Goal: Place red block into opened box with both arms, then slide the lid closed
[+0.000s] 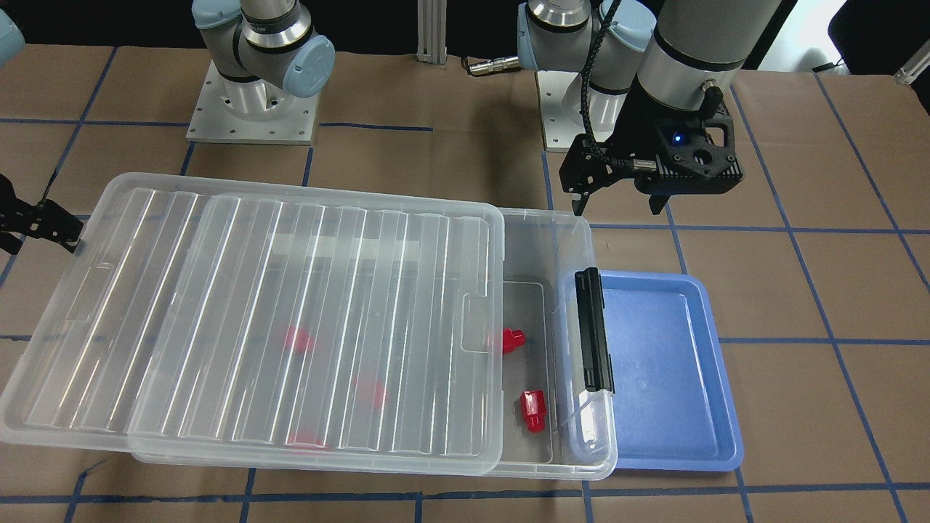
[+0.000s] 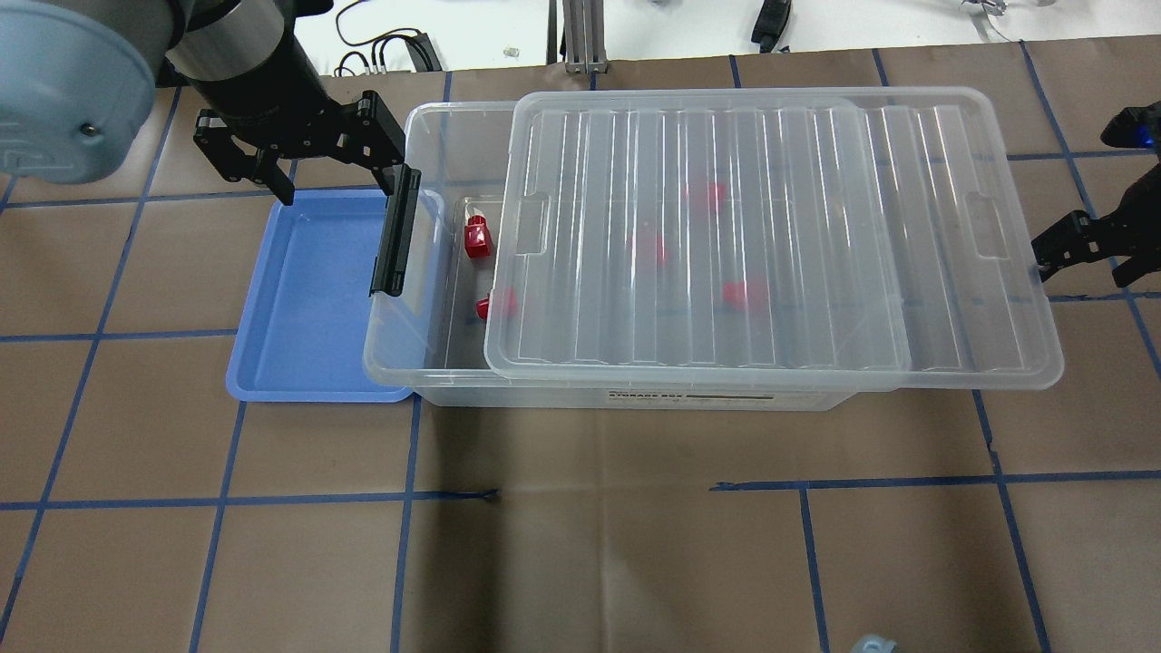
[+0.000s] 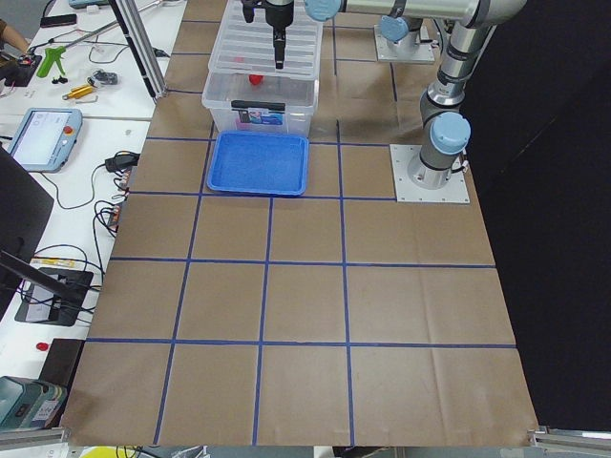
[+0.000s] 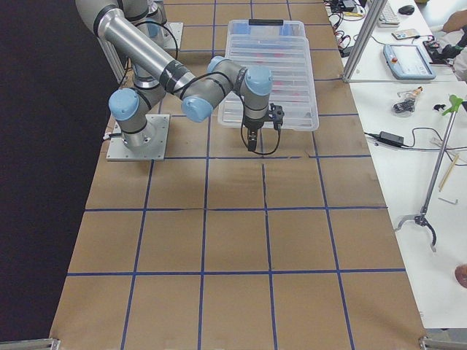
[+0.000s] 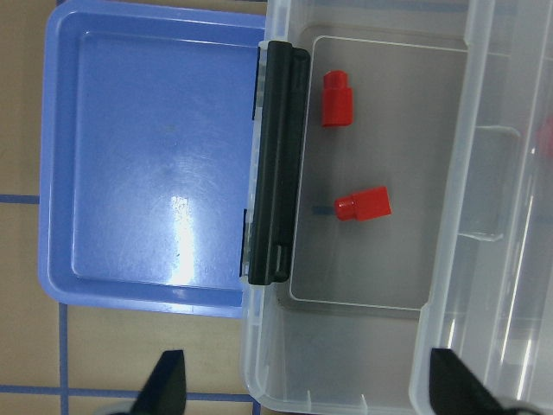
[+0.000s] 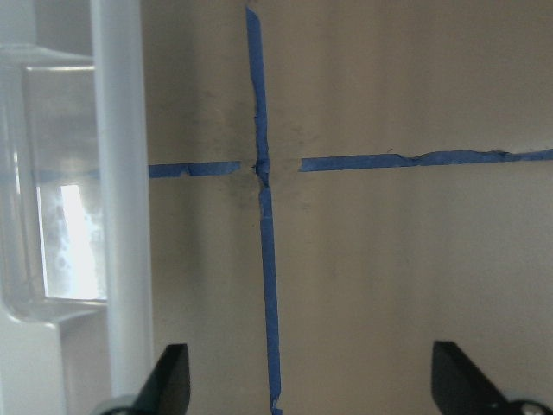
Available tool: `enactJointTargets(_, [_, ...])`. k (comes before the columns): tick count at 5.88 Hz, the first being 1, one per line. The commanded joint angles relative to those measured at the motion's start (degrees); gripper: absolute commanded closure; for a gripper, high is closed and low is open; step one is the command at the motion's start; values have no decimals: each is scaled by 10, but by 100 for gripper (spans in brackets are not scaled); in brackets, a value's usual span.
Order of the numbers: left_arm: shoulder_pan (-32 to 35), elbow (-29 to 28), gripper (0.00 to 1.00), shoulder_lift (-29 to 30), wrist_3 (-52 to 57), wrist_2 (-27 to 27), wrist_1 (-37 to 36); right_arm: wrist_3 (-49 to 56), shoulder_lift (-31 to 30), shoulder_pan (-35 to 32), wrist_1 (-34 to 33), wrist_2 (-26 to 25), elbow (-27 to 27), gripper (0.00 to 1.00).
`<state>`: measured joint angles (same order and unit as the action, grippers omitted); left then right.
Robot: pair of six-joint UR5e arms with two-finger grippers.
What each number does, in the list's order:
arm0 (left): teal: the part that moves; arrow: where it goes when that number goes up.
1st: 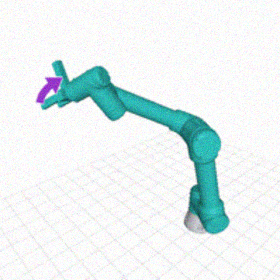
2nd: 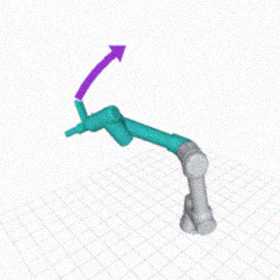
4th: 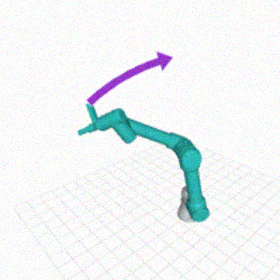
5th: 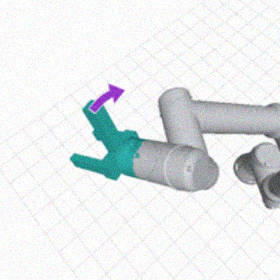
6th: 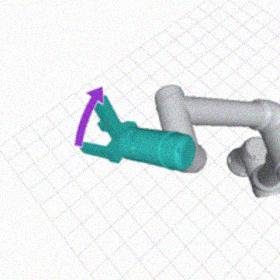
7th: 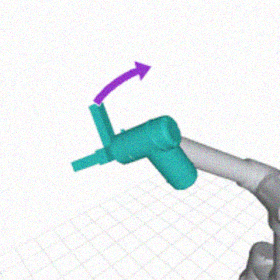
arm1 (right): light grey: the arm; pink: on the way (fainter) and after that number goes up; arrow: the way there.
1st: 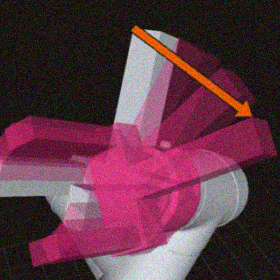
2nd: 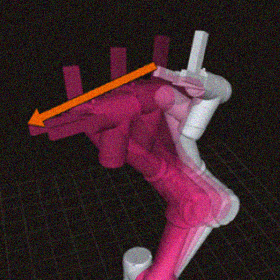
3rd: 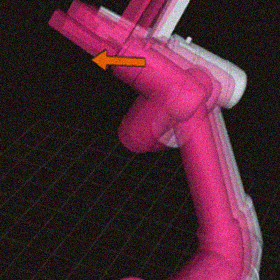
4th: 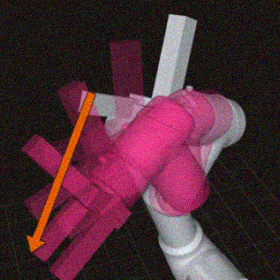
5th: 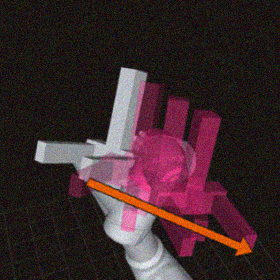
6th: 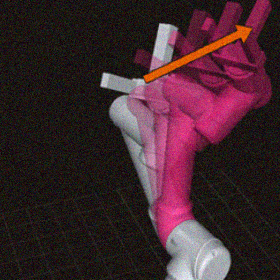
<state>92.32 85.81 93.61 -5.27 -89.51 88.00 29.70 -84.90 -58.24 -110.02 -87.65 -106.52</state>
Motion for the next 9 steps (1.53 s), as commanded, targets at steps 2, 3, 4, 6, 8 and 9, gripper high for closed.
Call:
enactJointTargets(2, [1, 0, 2, 3, 0, -1, -2, -35, -7, -47, 1, 12, -2, 0])
enactJointTargets(3, [1, 0, 2, 3, 0, 0, -2, -64, -12, -67, 5, 12, -2, 0])
enactJointTargets(4, [1, 0, 2, 3, 0, 0, -2, -72, -12, -79, 13, 20, -2, 0])
enactJointTargets(6, [1, 0, 2, 4, 0, 0, -2, -109, -12, -111, 13, 21, -2, 0])
enactJointTargets(8, [1, 0, 2, 3, 0, 0, -2, -120, -12, -122, 13, 21, 4, 0])
enactJointTargets(9, [1, 0, 2, 4, 0, 0, -2, -119, -12, -122, 12, 14, 10, 0])
